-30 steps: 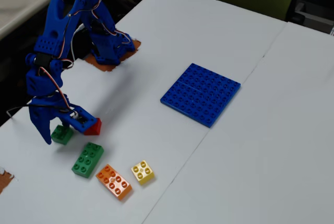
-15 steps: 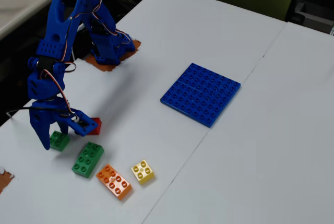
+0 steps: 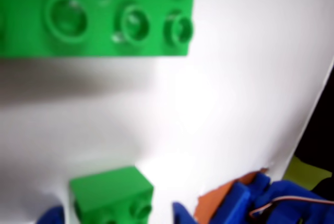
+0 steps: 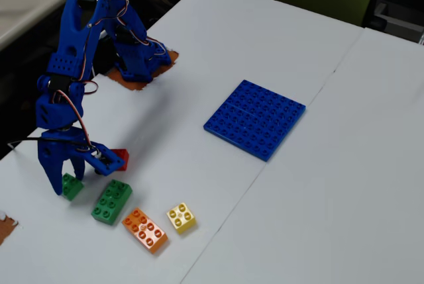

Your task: Pick up the 2x2 green block and go up the 8x8 blue block.

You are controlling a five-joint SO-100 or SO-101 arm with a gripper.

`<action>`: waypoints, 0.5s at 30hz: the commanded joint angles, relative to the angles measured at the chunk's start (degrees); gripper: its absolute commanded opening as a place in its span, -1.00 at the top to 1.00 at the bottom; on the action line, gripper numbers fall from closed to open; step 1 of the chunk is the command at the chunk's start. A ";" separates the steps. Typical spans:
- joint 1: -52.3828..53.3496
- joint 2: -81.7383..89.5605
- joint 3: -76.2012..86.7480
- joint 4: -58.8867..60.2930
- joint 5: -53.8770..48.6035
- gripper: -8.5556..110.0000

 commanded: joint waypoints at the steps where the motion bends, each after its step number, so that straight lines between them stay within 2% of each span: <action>1: -0.09 7.03 -0.79 8.44 -24.43 0.41; 5: -0.62 13.54 -0.44 23.73 -14.59 0.41; 9: 2.29 17.14 -0.62 29.97 -0.53 0.43; 12: 6.24 16.70 -0.70 26.63 0.97 0.44; 15: 7.82 13.54 -0.88 14.41 -2.55 0.42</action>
